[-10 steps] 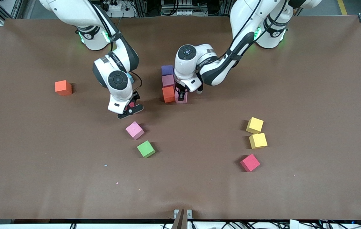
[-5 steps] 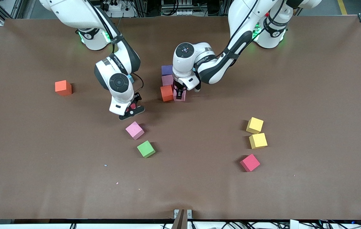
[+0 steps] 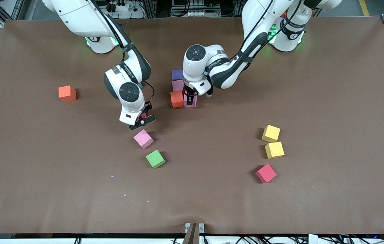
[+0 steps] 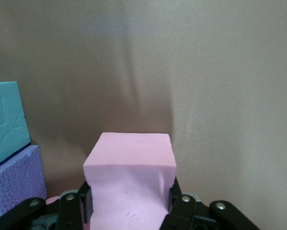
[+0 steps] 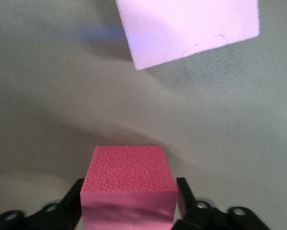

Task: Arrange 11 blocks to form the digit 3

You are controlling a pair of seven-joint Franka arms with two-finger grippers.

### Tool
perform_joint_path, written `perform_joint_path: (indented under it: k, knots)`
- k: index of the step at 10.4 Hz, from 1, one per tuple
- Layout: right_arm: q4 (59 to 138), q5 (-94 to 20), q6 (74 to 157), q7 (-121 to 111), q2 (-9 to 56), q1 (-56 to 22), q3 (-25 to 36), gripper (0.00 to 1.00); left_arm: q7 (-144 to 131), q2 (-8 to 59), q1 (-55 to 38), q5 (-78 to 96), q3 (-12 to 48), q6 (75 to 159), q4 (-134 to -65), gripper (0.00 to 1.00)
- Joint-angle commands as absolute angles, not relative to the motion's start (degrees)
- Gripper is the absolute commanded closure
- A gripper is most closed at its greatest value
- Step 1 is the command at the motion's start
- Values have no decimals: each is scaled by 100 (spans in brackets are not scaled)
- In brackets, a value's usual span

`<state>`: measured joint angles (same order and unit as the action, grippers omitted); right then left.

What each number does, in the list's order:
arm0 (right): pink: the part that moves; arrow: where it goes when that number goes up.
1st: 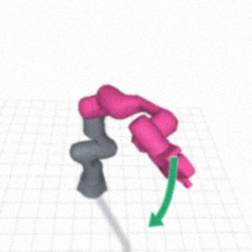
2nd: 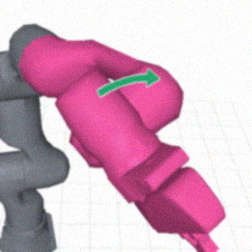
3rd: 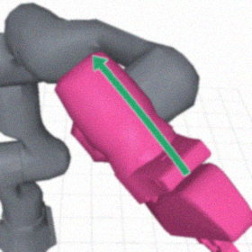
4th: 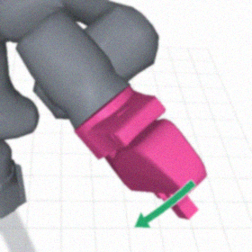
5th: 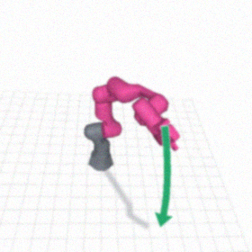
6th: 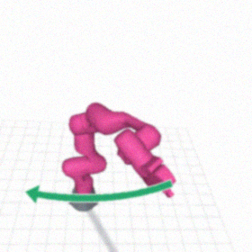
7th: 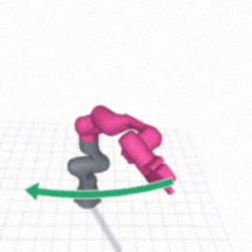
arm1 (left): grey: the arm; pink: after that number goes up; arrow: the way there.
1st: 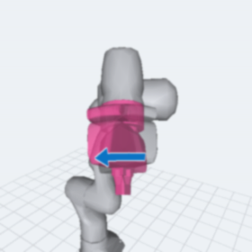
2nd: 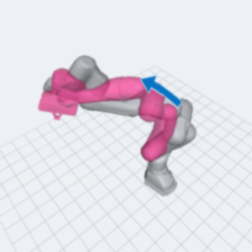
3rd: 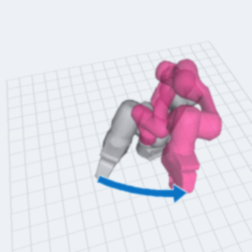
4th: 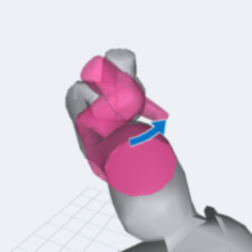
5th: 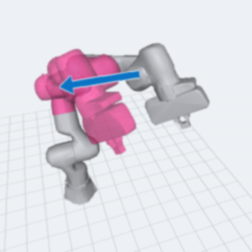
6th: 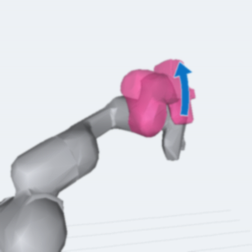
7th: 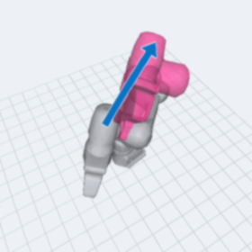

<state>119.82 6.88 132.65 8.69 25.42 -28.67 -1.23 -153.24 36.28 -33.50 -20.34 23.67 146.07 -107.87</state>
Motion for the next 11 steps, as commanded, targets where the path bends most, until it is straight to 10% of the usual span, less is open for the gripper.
perform_joint_path:
  k: [1, 2, 3, 4, 11]
  knots:
    - [11909, 589, 13219, 914, 2558, -2778, -167, 100, -15425, 3946, -3419, -2162, 2355, 14704, -10688, 78]
    - [11900, 519, 13158, 923, 2479, -2777, -176, 100, -15416, 3938, -3410, -2162, 2355, 14704, -10670, 60]
    - [11770, 301, 12861, 914, 2409, -2786, -176, 100, -15399, 3938, -3410, -2162, 2347, 14704, -10653, 9]
    - [11412, 116, 12371, 914, 2408, -2812, -176, 100, -15398, 3929, -3410, -2171, 2347, 14704, -10635, 0]
    - [10802, -519, 11891, 1238, 2505, -2848, -158, 100, -15390, 3218, -3234, -2083, 2461, 13879, -10652, 0]
